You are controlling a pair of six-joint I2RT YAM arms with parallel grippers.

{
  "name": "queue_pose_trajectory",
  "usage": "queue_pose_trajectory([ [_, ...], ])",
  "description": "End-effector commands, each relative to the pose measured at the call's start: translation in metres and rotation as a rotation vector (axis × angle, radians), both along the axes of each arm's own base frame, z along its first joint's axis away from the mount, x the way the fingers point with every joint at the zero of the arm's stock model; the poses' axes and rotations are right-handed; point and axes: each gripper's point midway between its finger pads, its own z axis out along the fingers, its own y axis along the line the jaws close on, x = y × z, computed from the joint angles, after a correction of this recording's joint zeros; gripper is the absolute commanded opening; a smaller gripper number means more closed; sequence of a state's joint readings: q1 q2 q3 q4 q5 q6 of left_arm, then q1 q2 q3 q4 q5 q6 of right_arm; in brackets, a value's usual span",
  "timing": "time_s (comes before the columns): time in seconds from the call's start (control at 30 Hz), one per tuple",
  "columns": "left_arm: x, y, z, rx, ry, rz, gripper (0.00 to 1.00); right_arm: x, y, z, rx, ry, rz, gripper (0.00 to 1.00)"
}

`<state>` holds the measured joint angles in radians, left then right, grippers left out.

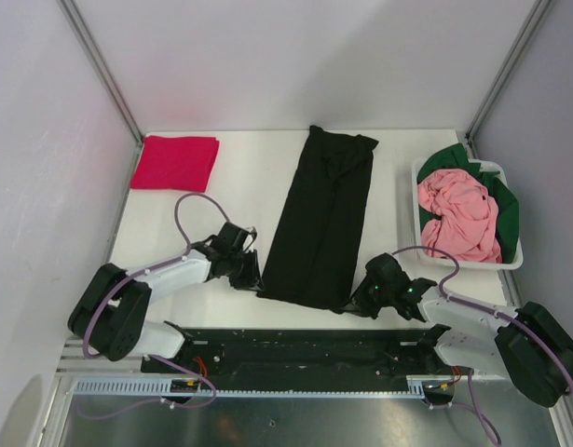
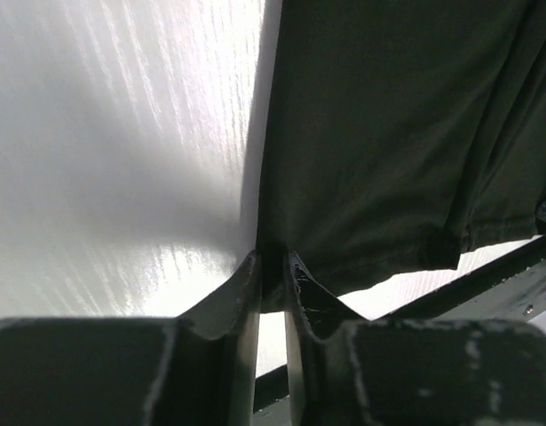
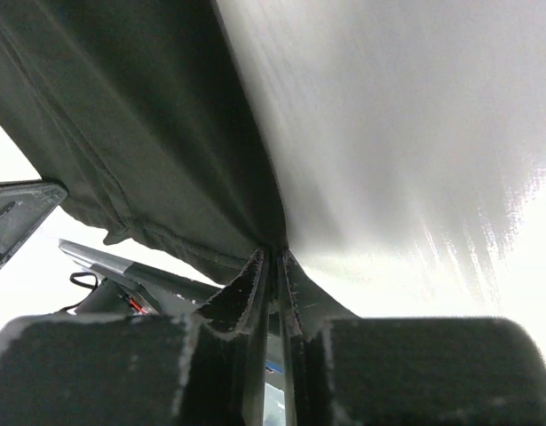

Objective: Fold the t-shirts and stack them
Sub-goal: Grab the bottom of the folded rectangular tshirt with both arms

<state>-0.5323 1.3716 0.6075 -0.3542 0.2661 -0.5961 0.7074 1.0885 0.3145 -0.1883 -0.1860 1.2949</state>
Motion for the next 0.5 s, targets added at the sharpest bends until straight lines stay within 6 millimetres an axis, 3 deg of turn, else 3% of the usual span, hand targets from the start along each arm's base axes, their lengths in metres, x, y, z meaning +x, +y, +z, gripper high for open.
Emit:
queue_pose_trajectory([
  [0.0,-0.009,-0.014,0.001,-0.041,0.012,-0.039,0.16,-0.001,-0.006,-0.002,-0.040,0.010,0.024,0.08],
  [0.17,-0.023,-0.028,0.005,-0.070,0.026,-0.096,0.02,-0.009,-0.019,0.000,-0.071,0.025,0.041,0.02],
  [0.47,-0.066,-0.054,0.020,-0.134,0.045,-0.217,0.00,-0.053,-0.037,0.016,-0.097,0.062,0.095,0.00],
])
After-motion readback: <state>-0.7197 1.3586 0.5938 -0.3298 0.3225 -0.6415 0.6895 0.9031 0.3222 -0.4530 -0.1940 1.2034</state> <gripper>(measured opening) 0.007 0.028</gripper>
